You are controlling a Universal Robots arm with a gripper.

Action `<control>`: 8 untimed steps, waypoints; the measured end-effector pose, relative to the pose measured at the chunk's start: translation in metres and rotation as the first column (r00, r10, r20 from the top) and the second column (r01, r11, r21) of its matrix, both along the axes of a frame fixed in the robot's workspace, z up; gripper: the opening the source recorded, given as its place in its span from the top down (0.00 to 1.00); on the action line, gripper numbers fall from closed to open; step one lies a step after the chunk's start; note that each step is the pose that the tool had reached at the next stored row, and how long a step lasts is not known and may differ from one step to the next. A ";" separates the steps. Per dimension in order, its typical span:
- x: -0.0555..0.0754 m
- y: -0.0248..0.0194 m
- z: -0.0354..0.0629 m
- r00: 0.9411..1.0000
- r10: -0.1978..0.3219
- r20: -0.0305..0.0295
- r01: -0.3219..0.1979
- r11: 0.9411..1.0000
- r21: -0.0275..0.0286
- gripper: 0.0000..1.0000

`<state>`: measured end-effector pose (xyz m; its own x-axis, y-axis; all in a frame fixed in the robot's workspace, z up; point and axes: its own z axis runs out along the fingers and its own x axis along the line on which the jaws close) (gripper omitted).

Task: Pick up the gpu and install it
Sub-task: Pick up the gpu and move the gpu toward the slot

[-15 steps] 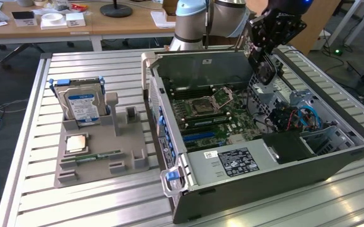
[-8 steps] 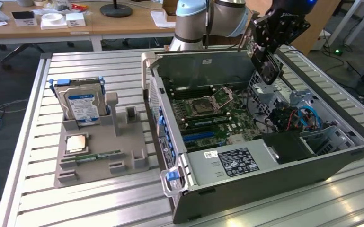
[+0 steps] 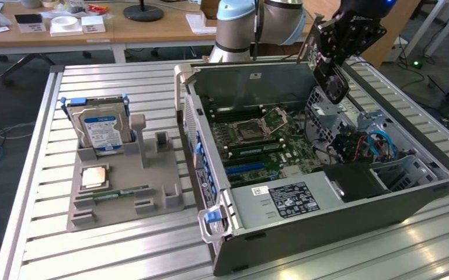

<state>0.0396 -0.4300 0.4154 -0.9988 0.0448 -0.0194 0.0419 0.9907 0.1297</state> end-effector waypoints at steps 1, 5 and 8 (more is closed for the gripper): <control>0.000 0.0000 0.0000 1.000 0.000 0.000 0.000 1.000 0.000 0.74; 0.005 -0.0003 0.0000 1.000 0.000 0.000 0.000 1.000 0.000 0.74; 0.010 -0.0009 0.0000 1.000 0.000 -0.001 0.000 1.000 0.000 0.74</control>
<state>0.0500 -0.4310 0.4154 -0.9988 0.0448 -0.0187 0.0420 0.9907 0.1296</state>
